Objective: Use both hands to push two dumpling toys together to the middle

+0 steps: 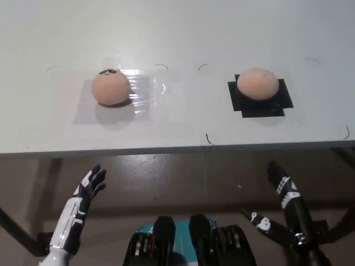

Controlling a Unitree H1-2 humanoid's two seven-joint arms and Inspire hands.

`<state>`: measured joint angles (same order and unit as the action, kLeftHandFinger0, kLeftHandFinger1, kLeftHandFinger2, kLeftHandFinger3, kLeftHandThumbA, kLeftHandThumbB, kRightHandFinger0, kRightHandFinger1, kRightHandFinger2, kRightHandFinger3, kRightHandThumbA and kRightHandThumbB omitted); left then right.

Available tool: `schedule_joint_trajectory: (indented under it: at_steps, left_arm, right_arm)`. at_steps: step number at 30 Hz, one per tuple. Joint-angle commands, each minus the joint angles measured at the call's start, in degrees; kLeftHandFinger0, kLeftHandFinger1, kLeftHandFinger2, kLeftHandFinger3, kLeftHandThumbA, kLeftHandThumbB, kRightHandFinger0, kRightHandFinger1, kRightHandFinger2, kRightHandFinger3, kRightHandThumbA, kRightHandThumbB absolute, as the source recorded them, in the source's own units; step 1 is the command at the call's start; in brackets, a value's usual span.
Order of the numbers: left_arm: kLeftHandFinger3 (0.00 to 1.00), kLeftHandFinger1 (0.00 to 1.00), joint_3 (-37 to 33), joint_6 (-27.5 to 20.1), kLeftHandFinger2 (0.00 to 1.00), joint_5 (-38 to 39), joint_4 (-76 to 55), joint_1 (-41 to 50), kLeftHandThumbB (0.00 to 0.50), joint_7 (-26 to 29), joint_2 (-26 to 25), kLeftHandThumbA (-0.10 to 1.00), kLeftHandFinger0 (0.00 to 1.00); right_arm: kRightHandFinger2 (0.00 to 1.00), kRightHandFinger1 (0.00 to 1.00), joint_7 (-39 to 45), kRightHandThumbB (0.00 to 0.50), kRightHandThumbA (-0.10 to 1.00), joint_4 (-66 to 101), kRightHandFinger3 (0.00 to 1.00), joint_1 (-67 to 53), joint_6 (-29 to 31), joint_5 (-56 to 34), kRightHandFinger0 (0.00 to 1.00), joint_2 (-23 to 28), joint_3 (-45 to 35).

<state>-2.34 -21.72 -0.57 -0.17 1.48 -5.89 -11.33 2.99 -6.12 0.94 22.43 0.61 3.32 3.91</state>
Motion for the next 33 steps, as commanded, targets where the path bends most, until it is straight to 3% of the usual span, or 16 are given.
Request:
schedule_joint_trajectory:
  at_steps: [1, 3, 6, 12, 17, 26, 30, 33]
  left_arm:
    - [1.0, 1.0, -1.3, -2.5, 1.0, 2.5, -6.9, 0.1, 0.469, -3.8, -2.8, 1.0, 1.0]
    - [1.0, 1.0, -1.1, -3.7, 1.0, 2.5, -8.9, -0.7, 0.442, -3.6, -3.4, 1.0, 1.0]
    - [1.0, 1.0, 0.5, 0.3, 1.0, 2.0, -13.4, -1.9, 0.499, -2.2, -3.8, 1.0, 1.0]
    - [1.0, 1.0, 2.6, 1.8, 1.0, 4.5, -15.3, -6.1, 0.477, -2.1, -4.5, 1.0, 1.0]
    - [1.0, 1.0, 5.0, 4.8, 1.0, 2.1, -14.4, -10.3, 0.486, -1.5, -5.2, 1.0, 1.0]
    - [1.0, 1.0, 8.7, 7.8, 1.0, 5.0, -7.3, -21.3, 0.376, -1.0, -6.7, 1.0, 1.0]
    - [1.0, 1.0, 9.9, 7.6, 1.0, 6.4, 1.2, -28.3, 0.363, -1.4, -6.6, 1.0, 1.0]
    - [1.0, 1.0, 10.4, 8.5, 1.0, 6.5, 4.7, -31.0, 0.369, -1.0, -6.2, 1.0, 1.0]
  right_arm:
    - [1.0, 1.0, -1.6, 0.282, 1.0, 4.9, 1.0, 2.0, 4.5, 1.5, 1.0, 0.9, -2.1]
    - [1.0, 1.0, -1.1, 0.283, 1.0, 6.8, 1.0, 2.9, 4.5, 0.5, 1.0, 1.6, -2.6]
    - [1.0, 1.0, -1.7, 0.274, 1.0, 8.7, 1.0, 4.4, 4.4, 1.6, 1.0, 2.4, -4.2]
    - [1.0, 1.0, -2.0, 0.276, 1.0, 9.7, 1.0, 8.2, 2.4, 0.6, 1.0, 2.9, -6.5]
    - [1.0, 1.0, -2.2, 0.284, 1.0, 10.0, 1.0, 11.7, -0.3, -0.2, 1.0, 3.3, -8.0]
    - [1.0, 1.0, -2.4, 0.277, 1.0, 4.3, 1.0, 21.3, -4.9, -3.0, 1.0, 4.4, -11.1]
    - [1.0, 1.0, -1.9, 0.214, 1.0, -0.7, 1.0, 25.4, -6.1, -7.0, 1.0, 4.6, -13.3]
    - [1.0, 1.0, -2.1, 0.223, 1.0, -3.7, 1.0, 27.4, -5.7, -7.3, 1.0, 4.5, -14.0]
